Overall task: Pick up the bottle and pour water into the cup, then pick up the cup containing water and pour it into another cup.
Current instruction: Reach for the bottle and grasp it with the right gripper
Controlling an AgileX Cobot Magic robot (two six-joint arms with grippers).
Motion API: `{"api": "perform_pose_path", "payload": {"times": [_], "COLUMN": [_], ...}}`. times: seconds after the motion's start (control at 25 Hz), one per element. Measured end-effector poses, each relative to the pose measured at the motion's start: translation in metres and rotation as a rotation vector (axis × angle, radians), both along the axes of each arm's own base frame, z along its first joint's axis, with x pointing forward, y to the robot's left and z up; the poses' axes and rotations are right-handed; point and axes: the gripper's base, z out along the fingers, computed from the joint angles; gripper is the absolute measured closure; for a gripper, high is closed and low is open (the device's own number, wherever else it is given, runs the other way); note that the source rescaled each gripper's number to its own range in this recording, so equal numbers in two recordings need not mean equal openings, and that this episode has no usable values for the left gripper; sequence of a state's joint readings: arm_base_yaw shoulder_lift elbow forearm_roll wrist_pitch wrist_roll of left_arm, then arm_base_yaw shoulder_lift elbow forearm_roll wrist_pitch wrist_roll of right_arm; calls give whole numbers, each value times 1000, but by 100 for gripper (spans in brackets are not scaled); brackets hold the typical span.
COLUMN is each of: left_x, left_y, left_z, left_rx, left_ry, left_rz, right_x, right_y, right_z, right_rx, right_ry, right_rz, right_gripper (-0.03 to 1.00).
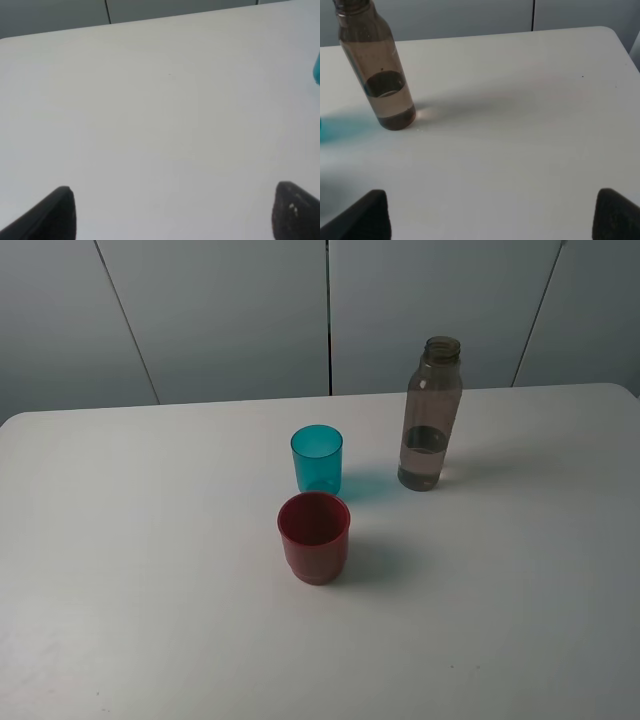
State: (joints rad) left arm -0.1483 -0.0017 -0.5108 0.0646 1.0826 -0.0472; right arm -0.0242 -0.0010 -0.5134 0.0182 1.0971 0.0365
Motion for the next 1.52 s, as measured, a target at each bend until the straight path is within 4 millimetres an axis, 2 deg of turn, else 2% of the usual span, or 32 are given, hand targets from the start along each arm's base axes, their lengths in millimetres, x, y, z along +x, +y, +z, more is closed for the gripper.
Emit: {"api": "perform_pose_path", "payload": {"times": [1.16, 1.52], "left_x": [0, 0], "left_y": [0, 0], "left_z": [0, 0], "left_rx": [0, 0], "left_ry": [0, 0], "left_rz": [0, 0], "right_x": [0, 2], "right_y": [0, -4], "right_z": [0, 0], "right_rx": [0, -30], "right_ry": [0, 14], "right_rz": [0, -23], "right_gripper": [37, 34]}}
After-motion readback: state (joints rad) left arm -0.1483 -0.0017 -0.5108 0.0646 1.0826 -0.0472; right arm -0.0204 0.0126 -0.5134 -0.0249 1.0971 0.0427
